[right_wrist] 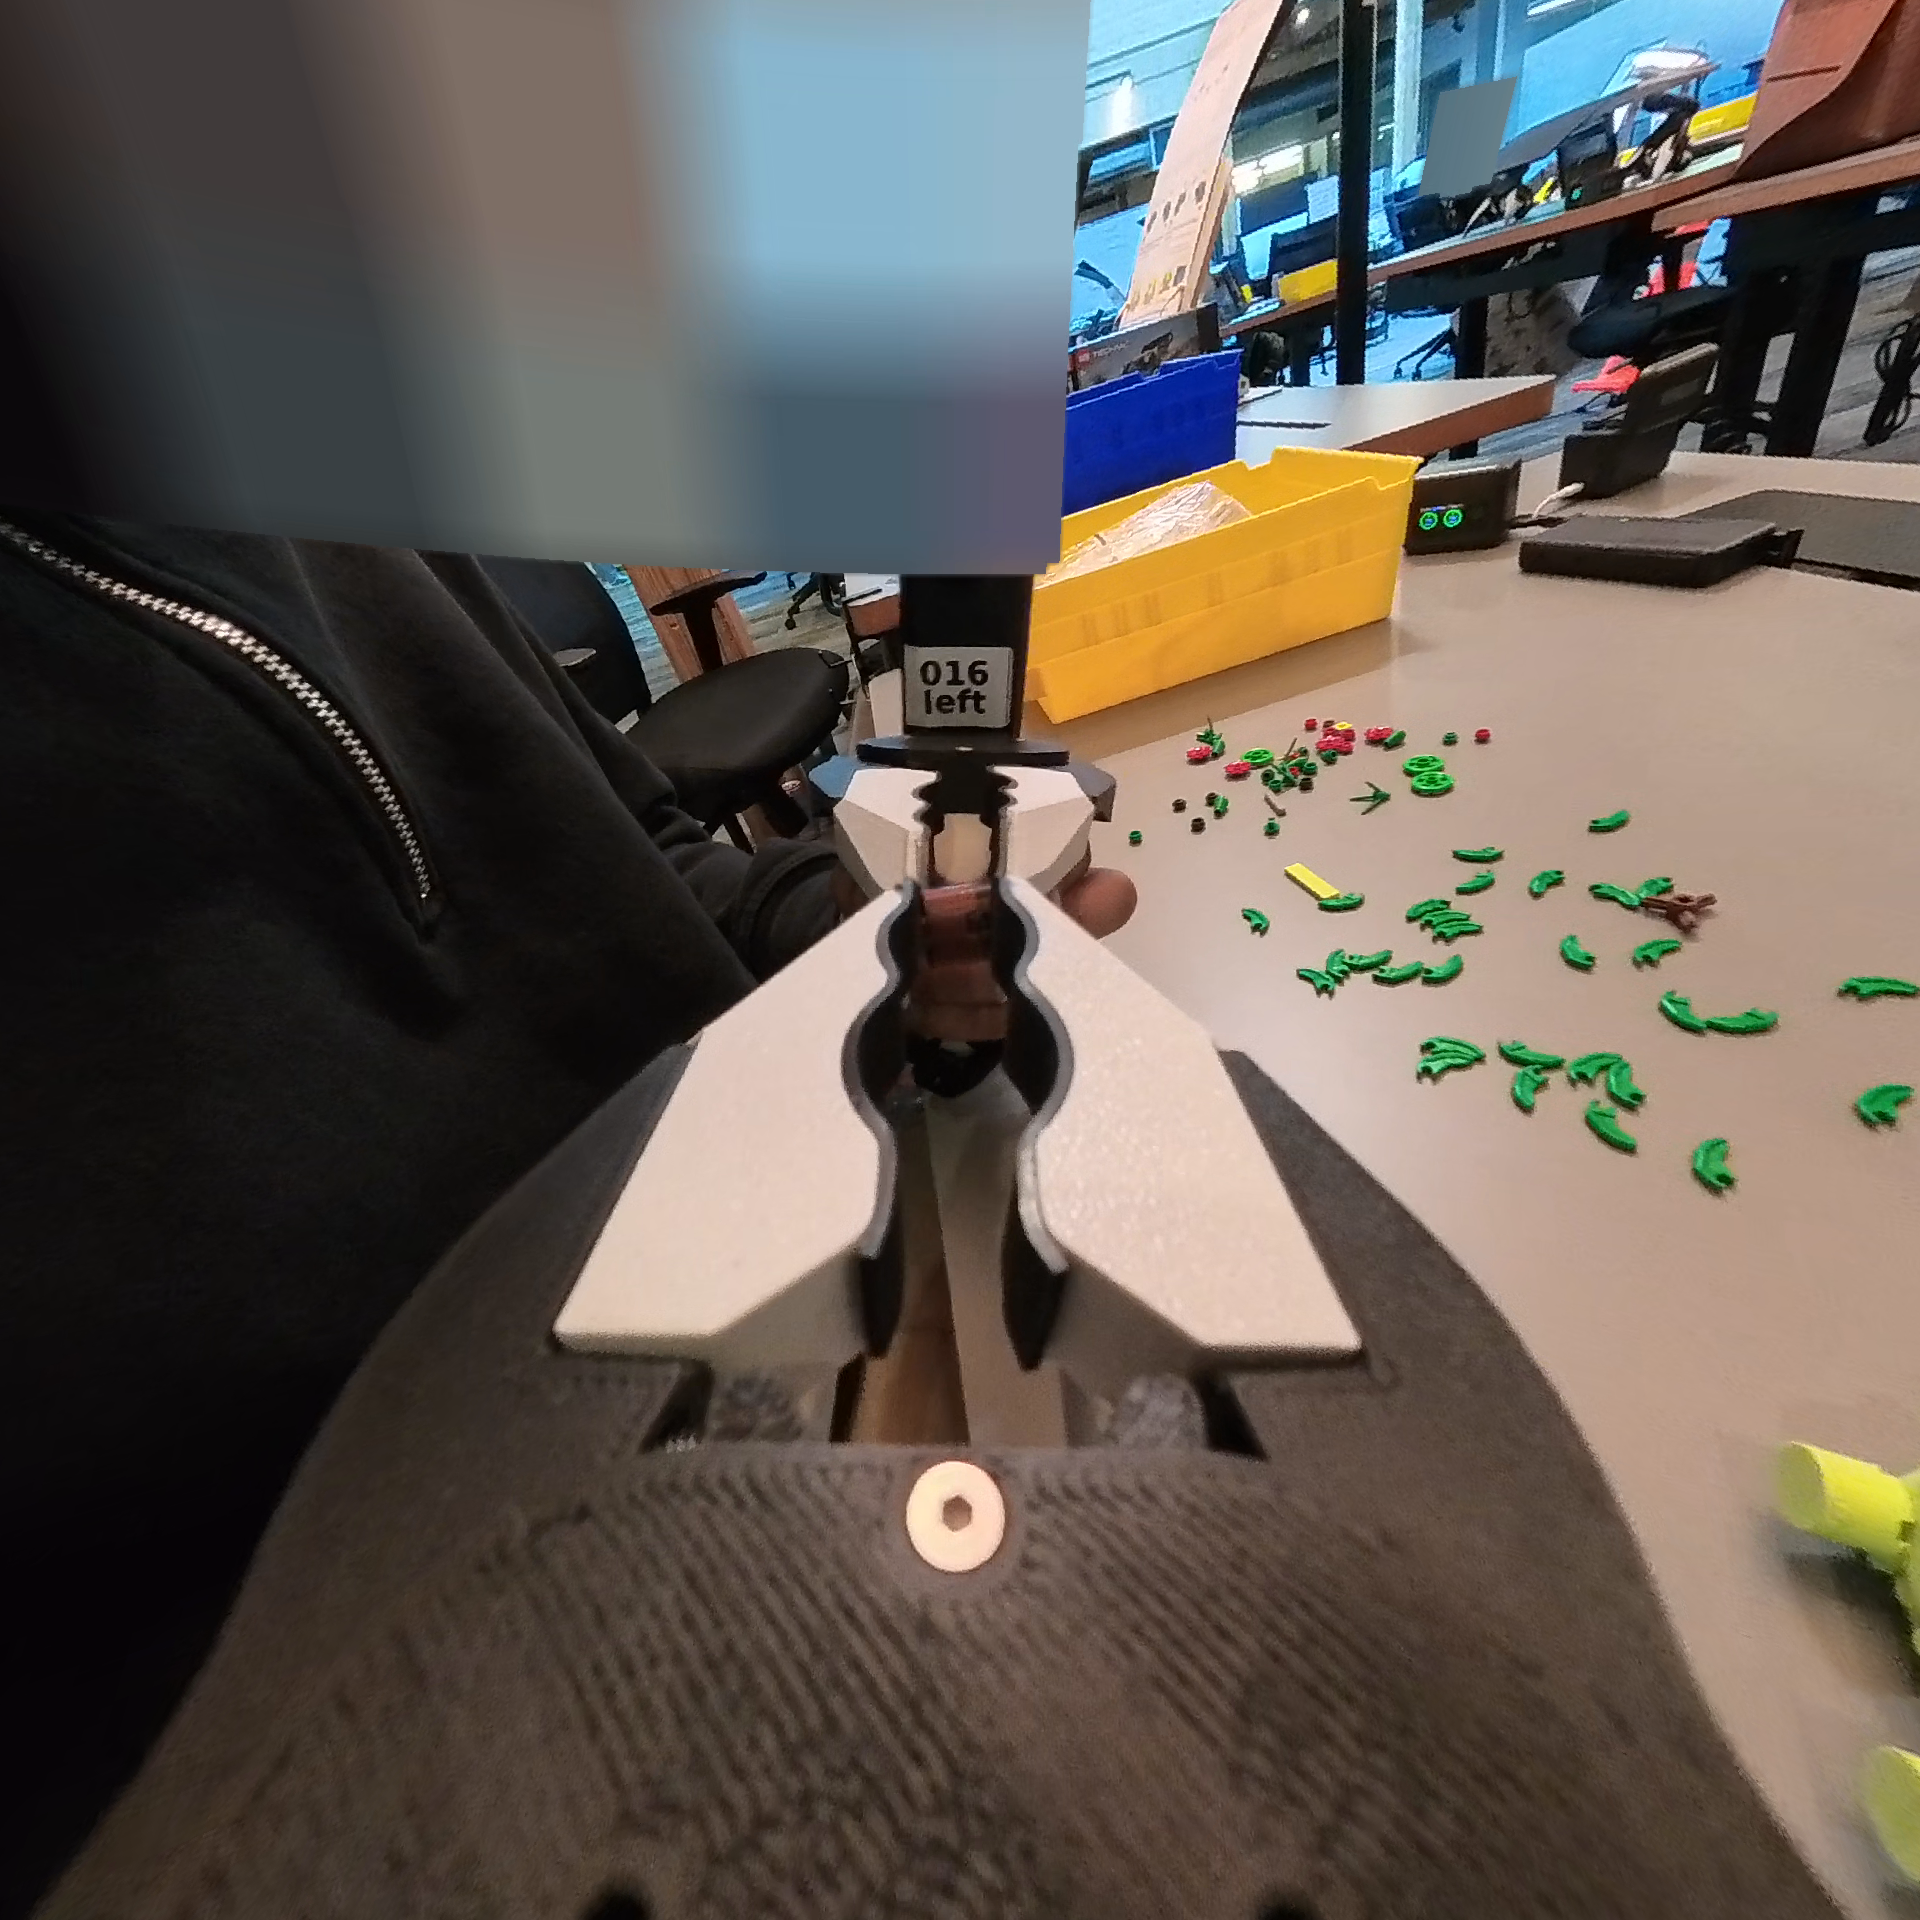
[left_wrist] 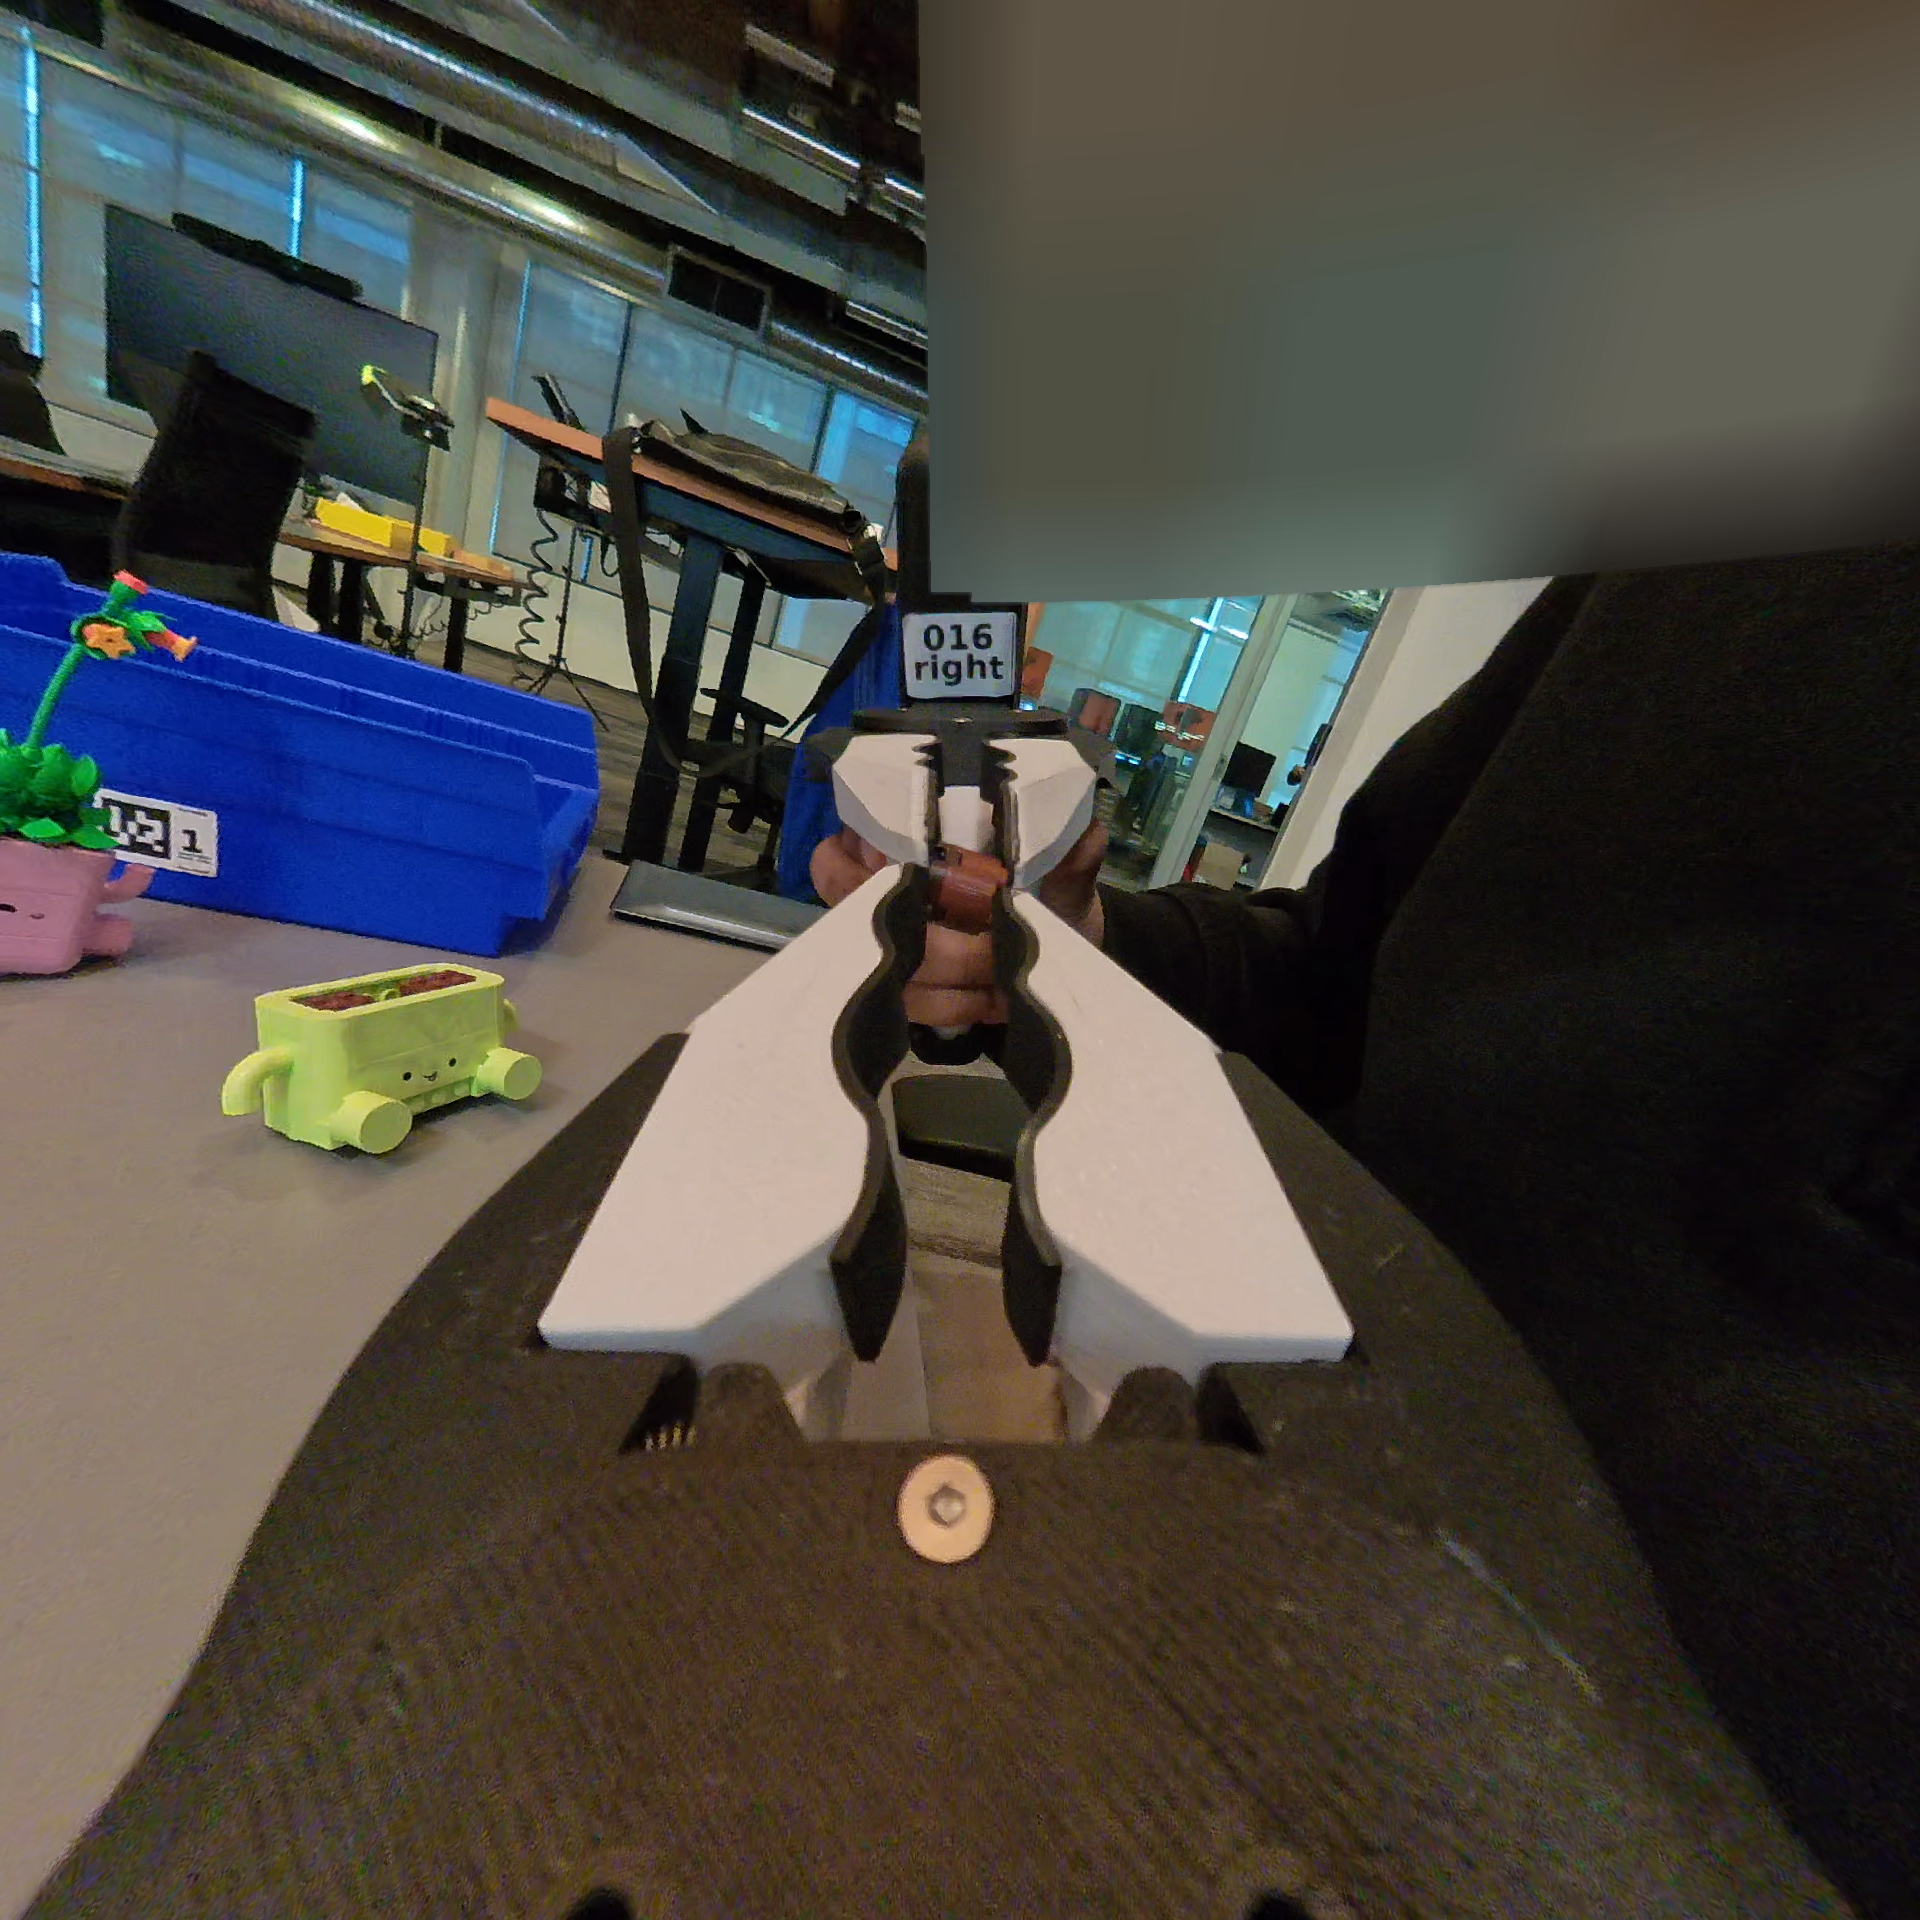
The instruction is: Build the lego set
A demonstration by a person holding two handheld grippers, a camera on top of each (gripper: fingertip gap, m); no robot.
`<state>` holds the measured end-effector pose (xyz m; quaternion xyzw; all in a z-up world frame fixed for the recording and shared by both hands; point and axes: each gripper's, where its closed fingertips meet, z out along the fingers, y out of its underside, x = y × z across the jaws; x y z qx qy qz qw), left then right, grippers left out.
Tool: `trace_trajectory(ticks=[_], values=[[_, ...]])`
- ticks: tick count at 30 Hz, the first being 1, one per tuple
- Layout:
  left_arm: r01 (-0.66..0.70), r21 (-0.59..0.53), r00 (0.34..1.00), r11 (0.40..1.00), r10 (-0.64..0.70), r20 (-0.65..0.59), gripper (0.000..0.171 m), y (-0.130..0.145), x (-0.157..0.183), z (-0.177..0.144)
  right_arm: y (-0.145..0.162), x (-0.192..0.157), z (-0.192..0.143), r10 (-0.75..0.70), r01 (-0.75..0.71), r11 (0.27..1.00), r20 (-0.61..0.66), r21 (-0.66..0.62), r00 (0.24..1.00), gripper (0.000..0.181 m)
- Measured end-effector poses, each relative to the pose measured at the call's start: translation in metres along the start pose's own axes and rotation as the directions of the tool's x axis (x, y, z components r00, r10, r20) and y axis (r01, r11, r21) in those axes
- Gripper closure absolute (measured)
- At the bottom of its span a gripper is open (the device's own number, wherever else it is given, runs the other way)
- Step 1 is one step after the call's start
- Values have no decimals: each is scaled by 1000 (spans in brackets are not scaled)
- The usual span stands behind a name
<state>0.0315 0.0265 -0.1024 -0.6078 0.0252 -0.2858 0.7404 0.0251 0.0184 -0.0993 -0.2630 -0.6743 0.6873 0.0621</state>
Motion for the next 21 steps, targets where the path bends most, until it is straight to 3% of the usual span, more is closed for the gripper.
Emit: trace_trajectory(ticks=[13,21], values=[[29,25,1000,999,-29,4,161,-2,-6,-3,-2,6,2,-59,60,998,-72,17,996,169],[105,49,994,993,-106,8,159,-3,-15,-7,2,14,-3,-73,71,997,-109,-23,991,156]])
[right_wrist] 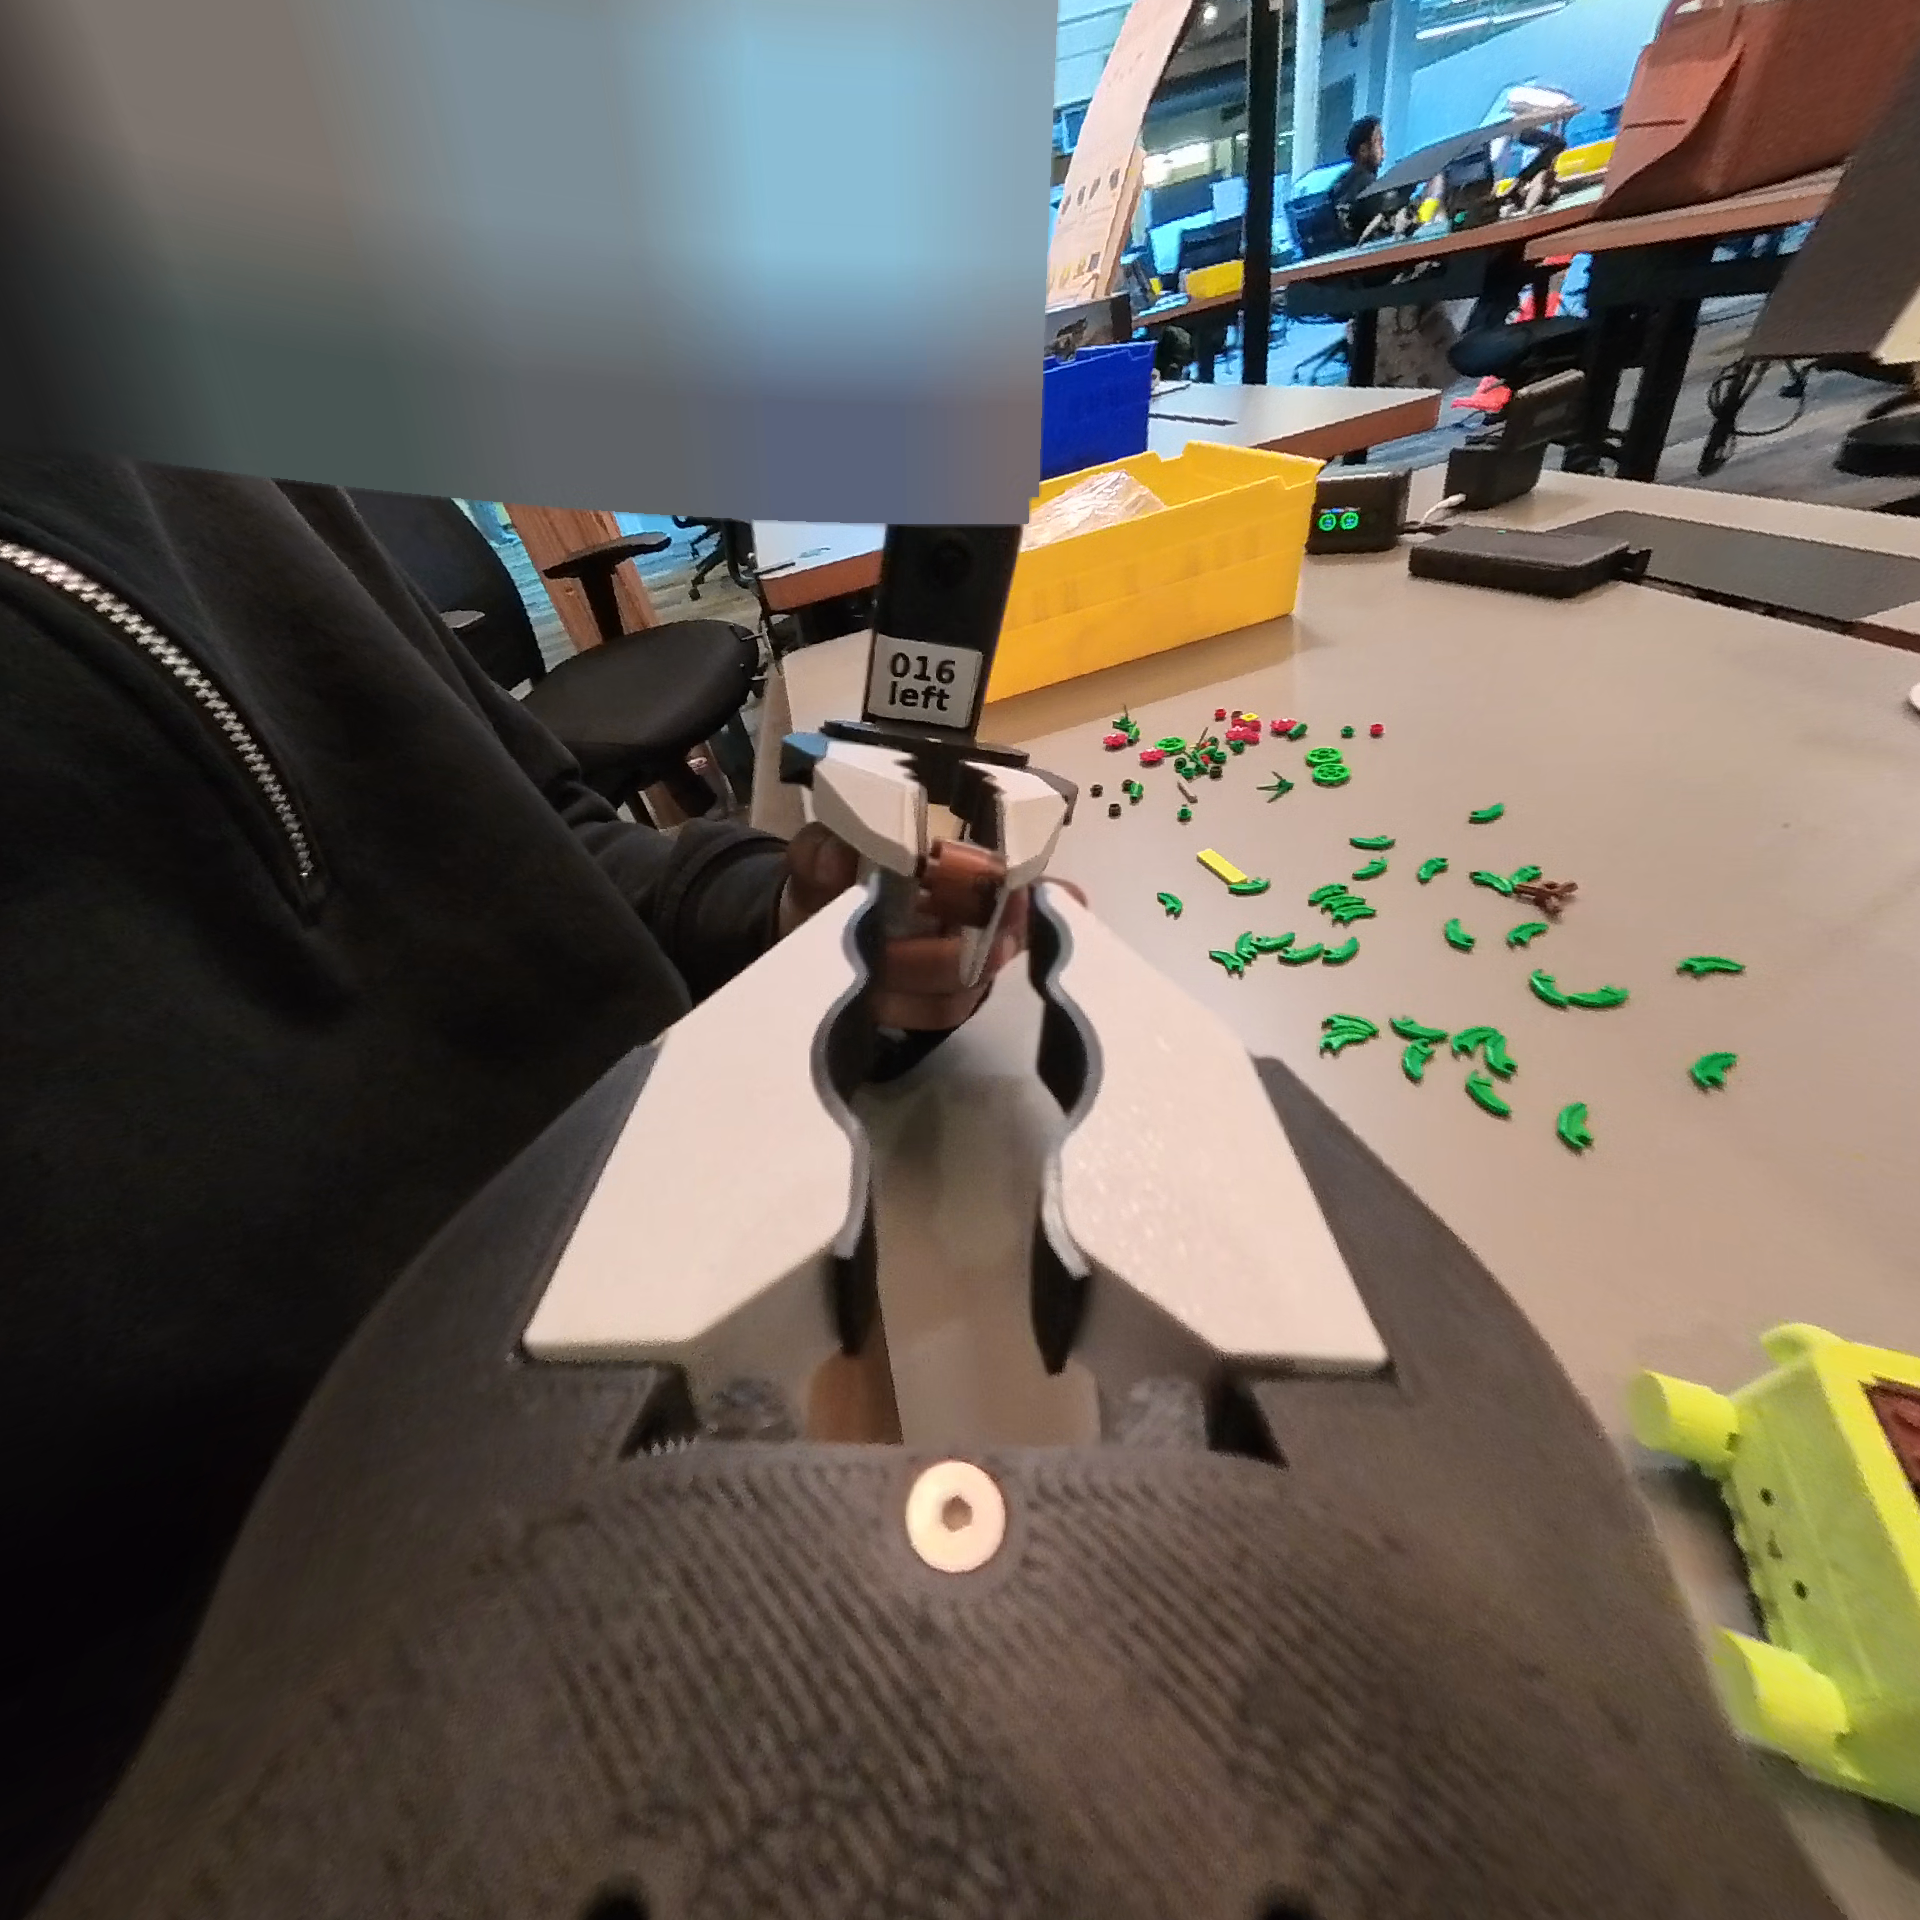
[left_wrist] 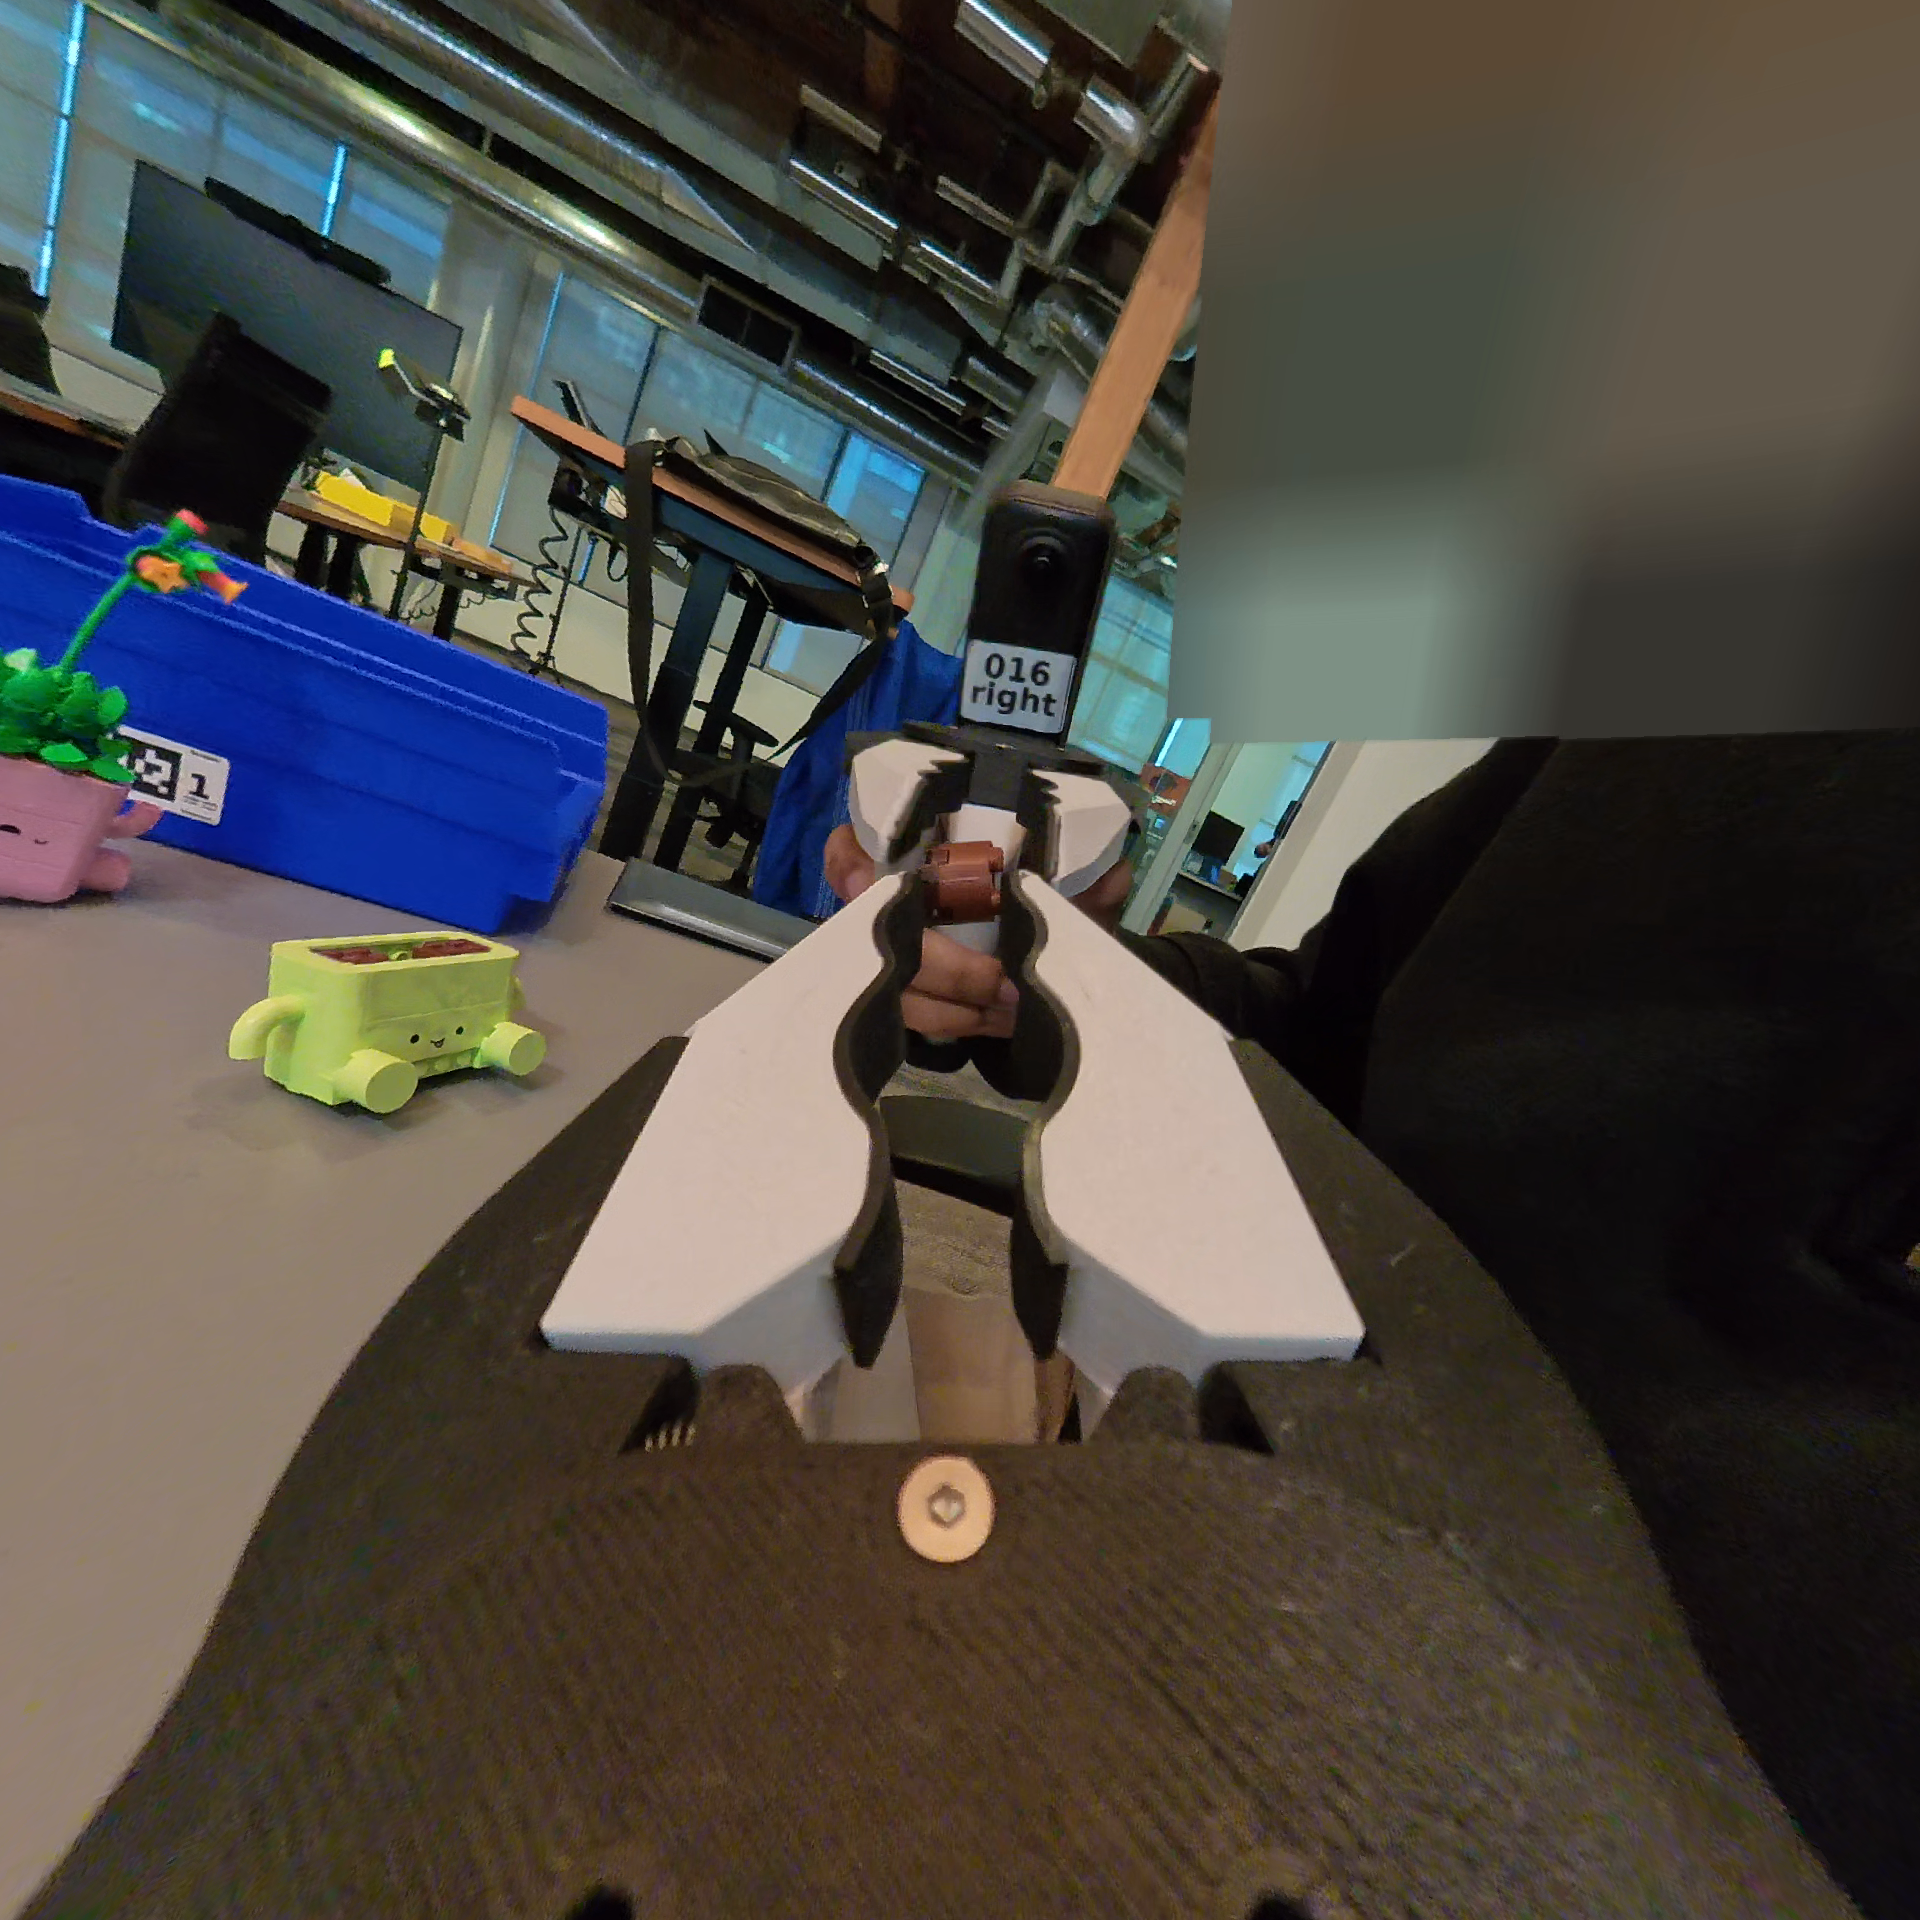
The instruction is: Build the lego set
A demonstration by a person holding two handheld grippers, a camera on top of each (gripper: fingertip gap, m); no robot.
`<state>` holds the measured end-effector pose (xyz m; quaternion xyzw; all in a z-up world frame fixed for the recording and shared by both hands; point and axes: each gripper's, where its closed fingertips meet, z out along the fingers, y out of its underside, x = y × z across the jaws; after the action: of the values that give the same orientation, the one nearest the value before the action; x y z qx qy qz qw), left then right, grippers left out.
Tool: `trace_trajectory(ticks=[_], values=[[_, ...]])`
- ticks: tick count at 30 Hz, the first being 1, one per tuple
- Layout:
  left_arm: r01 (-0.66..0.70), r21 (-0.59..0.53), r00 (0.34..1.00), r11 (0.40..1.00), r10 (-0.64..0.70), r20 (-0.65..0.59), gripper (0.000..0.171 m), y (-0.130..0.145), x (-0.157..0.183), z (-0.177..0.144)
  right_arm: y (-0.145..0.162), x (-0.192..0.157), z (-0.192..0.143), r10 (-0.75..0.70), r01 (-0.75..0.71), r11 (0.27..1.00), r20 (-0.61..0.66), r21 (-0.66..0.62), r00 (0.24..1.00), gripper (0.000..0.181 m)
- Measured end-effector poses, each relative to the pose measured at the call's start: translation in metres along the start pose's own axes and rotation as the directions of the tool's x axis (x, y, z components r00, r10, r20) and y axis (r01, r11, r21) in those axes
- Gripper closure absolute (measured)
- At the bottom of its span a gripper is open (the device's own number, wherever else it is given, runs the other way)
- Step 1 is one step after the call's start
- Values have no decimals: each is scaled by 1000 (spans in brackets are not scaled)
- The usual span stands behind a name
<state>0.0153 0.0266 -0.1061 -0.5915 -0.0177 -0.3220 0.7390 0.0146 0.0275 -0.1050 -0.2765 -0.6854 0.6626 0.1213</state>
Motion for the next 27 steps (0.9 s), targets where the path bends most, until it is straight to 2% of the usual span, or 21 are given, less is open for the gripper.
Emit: trace_trajectory(ticks=[1,3,5,8,9,13,16,19,21,24,27], values=[[15,3,1000,1000,-15,7,159,0,-2,0,-1,4,-2,-27,27,1000,-35,2,999,151],[53,11,998,999,-54,33,159,1,-9,-1,-4,14,-5,-173,171,985,-167,-26,971,145],[120,28,990,992,-122,70,159,2,-20,-2,-2,21,-6,-390,363,921,-282,-144,877,144],[202,61,974,978,-207,92,159,3,-30,-4,3,24,1,-618,535,785,-326,-313,716,150],[217,65,970,974,-223,97,159,3,-32,-4,5,25,4,-647,555,761,-323,-336,691,152],[237,58,966,970,-242,89,159,5,-31,-4,12,28,11,-660,558,748,-304,-360,687,155],[251,46,963,967,-254,86,158,7,-31,-2,15,29,11,-679,571,729,-290,-379,674,168],[262,2,959,965,-261,115,157,15,-38,-3,24,36,9,-640,511,753,-283,-414,714,168],[246,3,951,969,-242,191,139,16,-50,-7,36,47,5,-559,413,804,-308,-428,770,168],[198,5,940,980,-192,281,133,13,-64,-16,77,63,1,-293,123,887,-336,-445,895,168],[160,-6,934,987,-149,325,134,11,-71,-22,110,73,-4,-89,-99,886,-375,-453,923,168]])
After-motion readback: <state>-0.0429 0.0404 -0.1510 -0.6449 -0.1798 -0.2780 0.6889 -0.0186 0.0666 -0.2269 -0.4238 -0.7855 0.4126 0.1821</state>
